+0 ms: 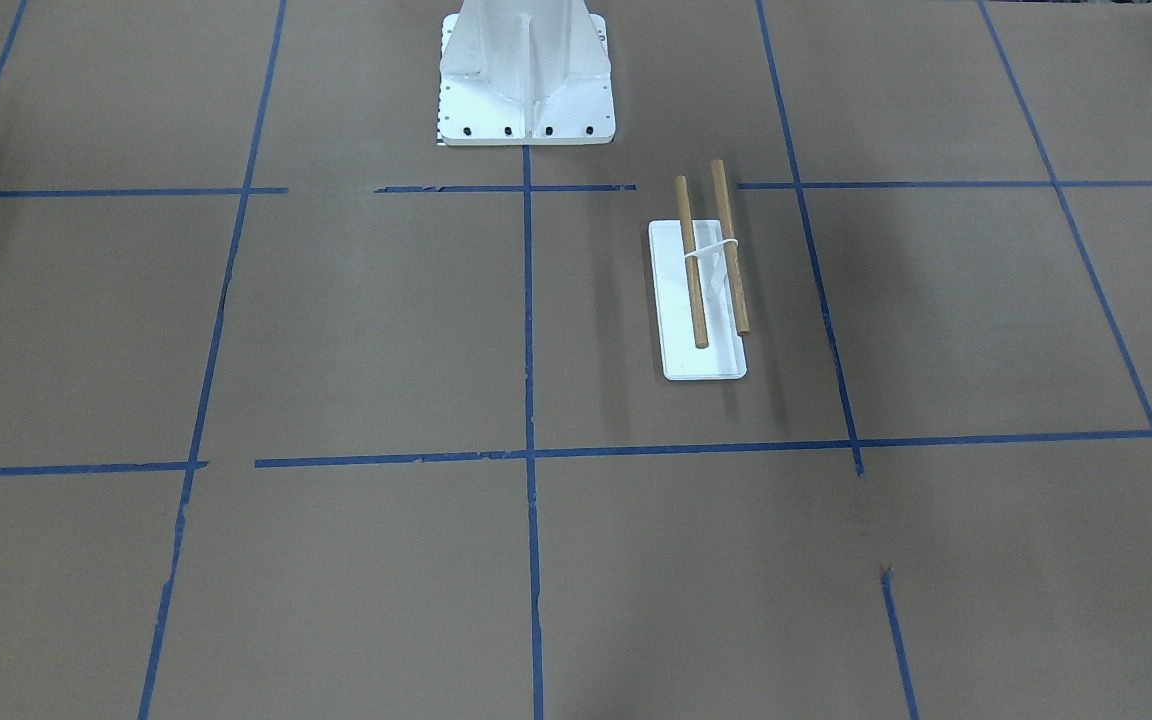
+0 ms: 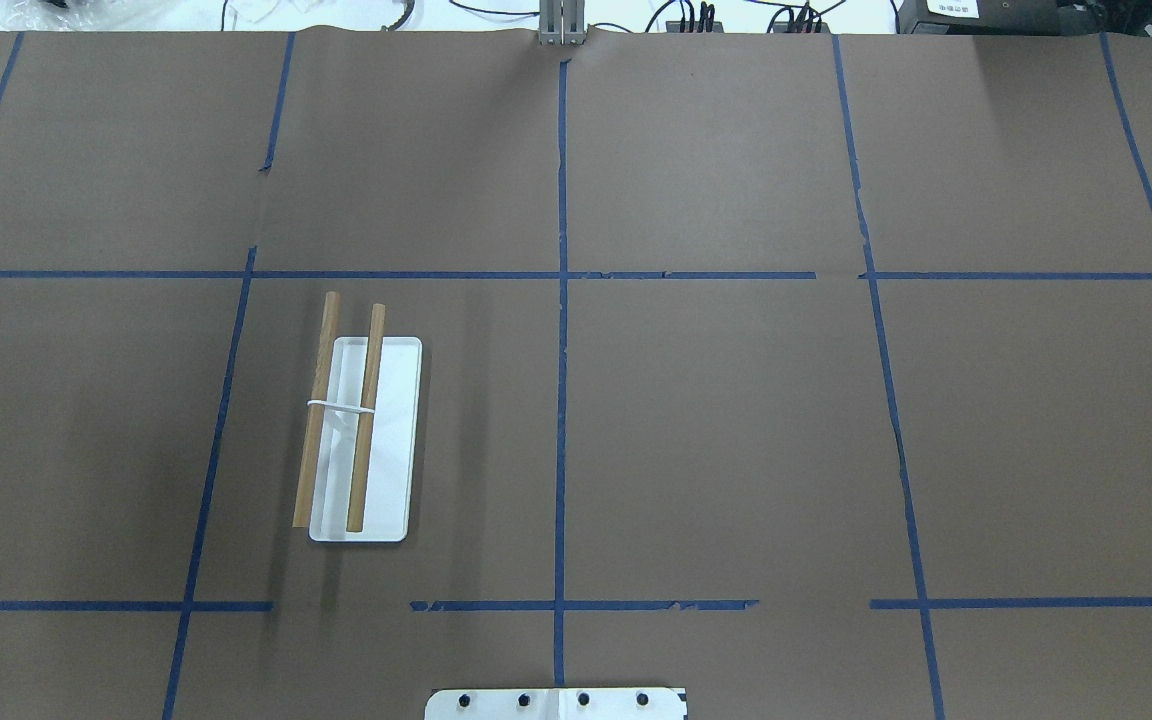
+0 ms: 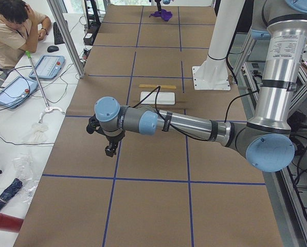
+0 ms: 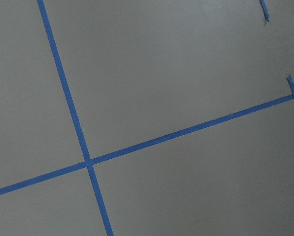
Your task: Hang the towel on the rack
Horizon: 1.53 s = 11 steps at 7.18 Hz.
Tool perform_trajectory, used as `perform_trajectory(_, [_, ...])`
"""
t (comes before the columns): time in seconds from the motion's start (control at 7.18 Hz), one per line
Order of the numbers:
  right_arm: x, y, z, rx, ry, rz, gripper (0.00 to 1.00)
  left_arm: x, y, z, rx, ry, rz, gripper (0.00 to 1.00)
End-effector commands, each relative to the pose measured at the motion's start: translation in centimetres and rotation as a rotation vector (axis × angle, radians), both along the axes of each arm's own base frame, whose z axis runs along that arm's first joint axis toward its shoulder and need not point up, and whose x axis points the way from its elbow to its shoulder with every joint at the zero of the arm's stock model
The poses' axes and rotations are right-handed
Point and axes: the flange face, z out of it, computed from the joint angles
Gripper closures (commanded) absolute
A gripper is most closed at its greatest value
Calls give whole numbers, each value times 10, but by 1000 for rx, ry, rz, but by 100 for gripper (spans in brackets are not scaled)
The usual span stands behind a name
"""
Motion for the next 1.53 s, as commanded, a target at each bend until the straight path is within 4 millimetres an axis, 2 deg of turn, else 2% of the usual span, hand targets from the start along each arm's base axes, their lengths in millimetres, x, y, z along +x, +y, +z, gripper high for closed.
perform_trajectory(0.0, [0,-6,-4,15,4,-4,100,0,0,1,1,0,2,0])
perform_trajectory(0.28, [0,-10,-8,29,4,-4,100,0,1,0,0,0,0,0])
perform_trajectory(0.56, [24,-34,-87,119,-23,69,100,0,1,-6,14,2,2,0])
perform_trajectory(0.84, [14,-66,-189,82,-170,200,100,2,1,-18,7,37,-11,0])
perform_trajectory(0.98, [-11,-86,-244,48,-228,259,100,6,-7,-34,-62,51,-75,0])
perform_trajectory(1.11, [-42,-101,-307,33,-255,296,100,33,-20,-59,-70,70,-93,0])
perform_trajectory(1.25, [-90,-116,-370,10,-289,300,100,52,-23,-74,-88,105,-141,0])
perform_trajectory(1.39, [-152,-136,-440,-28,-330,293,100,97,-22,-97,-95,169,-140,0])
